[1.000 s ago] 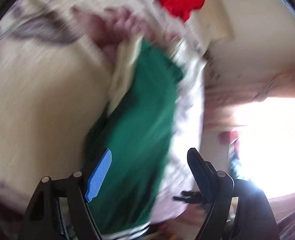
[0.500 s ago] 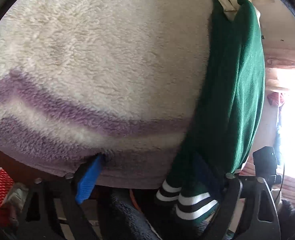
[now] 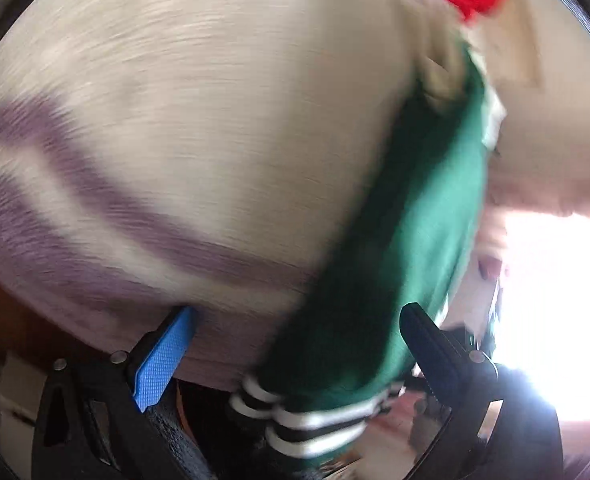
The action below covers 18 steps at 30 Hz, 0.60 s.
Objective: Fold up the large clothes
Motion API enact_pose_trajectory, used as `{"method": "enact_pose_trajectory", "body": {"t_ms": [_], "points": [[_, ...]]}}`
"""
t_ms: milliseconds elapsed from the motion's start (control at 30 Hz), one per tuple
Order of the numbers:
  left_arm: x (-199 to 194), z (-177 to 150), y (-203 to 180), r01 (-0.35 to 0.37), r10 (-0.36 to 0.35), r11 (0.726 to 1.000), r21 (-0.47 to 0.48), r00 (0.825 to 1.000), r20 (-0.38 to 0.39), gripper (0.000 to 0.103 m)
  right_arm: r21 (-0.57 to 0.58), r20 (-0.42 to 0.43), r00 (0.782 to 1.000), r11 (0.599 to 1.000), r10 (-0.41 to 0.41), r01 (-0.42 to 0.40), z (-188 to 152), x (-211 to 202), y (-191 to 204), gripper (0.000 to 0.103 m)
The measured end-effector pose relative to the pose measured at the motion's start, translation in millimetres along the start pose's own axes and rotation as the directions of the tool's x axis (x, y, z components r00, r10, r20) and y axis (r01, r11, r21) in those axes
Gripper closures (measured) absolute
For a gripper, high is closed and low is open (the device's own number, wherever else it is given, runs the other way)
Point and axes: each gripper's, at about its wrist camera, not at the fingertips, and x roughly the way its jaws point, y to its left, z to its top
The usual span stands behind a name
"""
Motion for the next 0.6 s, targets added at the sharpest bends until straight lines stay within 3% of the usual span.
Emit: {"method": "enact_pose_trajectory", "body": {"t_ms": [67,167,267,367,400,467,500,567,600], "points": [[19.8,-0.2,-21.0,-0.012,0.021,0.994,0.105,0.997,-0.079,0.0,-0.022,-0.022,0.995,0.995,0.096,-0.096,-10.3,-2.3,1.5,0.021],[57.9,-6.9,-32.4,-0.061,0.093,0.981,0.182,0.98,-0.175,0.0,-0.015,-0.029,0.991,0.992,0.128,-0.129,-17.3,1.7,-3.9,0.022],[75.5,-4.3,-49.4,-0.136,0.186,0.951,0.278,0.969,-0.164,0.0,0.0,-0.055,0.99,0.991,0.133,-0.133,-15.2,12.5,-11.7,0.021],[65.3,-4.3,-57.4,-0.121,0.16,0.958,0.258,0.978,-0.133,0.002,-0.033,-0.076,0.987,0.989,0.142,-0.145,-22.9,24.0,3.8,0.022],[57.6,-5.9,-59.8,-0.114,0.149,0.958,0.263,0.982,-0.115,0.005,-0.032,-0.08,0.98,0.982,0.184,-0.187,-21.6,28.3,11.2,0.038],[49.3,-15.4,-57.8,-0.094,0.127,0.96,0.265,0.986,-0.111,0.016,-0.025,-0.08,0.958,0.96,0.276,-0.279,-29.7,26.9,12.6,0.052],[47.5,-15.1,-56.6,-0.086,0.12,0.962,0.26,0.986,-0.117,0.017,-0.025,-0.071,0.957,0.958,0.283,-0.285,-33.1,25.7,10.0,0.052],[46.1,-13.9,-45.9,-0.072,0.106,0.97,0.231,0.985,-0.137,0.017,-0.022,-0.039,0.987,0.987,0.156,-0.157,-35.4,29.8,-1.5,0.039],[47.8,-12.6,-45.1,-0.074,0.106,0.972,0.221,0.985,-0.135,0.017,0.013,-0.04,0.984,0.984,0.176,-0.175,-33.7,29.7,-13.1,0.039]]}}
